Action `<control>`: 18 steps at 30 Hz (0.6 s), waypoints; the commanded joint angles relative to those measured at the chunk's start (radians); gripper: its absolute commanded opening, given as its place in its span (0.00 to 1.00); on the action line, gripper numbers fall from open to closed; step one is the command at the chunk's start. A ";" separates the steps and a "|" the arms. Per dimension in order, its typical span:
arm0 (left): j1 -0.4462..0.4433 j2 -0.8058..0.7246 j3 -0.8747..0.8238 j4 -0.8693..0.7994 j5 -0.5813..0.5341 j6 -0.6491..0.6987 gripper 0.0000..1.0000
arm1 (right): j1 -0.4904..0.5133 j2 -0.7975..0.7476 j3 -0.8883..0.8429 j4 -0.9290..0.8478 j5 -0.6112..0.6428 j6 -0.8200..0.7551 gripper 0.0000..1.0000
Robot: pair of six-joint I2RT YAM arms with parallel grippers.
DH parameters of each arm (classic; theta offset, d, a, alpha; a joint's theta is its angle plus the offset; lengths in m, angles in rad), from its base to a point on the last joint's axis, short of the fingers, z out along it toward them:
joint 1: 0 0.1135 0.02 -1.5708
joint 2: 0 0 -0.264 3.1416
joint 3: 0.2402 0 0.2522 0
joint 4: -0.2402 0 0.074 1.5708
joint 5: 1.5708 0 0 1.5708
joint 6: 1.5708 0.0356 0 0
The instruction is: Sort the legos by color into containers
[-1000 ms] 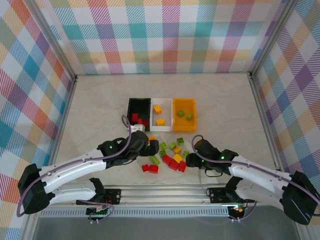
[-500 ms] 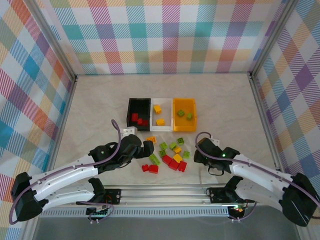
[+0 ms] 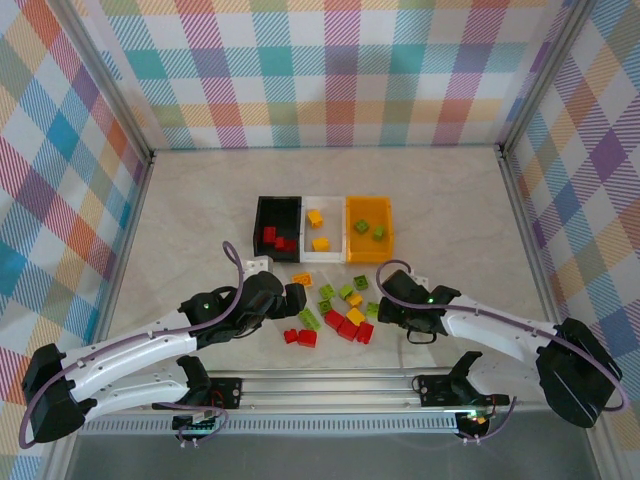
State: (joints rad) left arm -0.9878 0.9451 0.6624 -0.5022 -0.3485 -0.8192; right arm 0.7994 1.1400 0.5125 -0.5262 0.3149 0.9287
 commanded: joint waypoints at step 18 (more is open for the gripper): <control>-0.011 0.014 -0.007 -0.006 -0.015 0.000 1.00 | -0.013 0.078 0.022 0.007 0.019 0.117 0.42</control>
State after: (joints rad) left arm -0.9878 0.9489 0.6624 -0.5014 -0.3531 -0.8192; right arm 0.7887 1.2221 0.5213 -0.5526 0.3519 1.0496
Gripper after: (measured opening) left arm 0.997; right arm 0.441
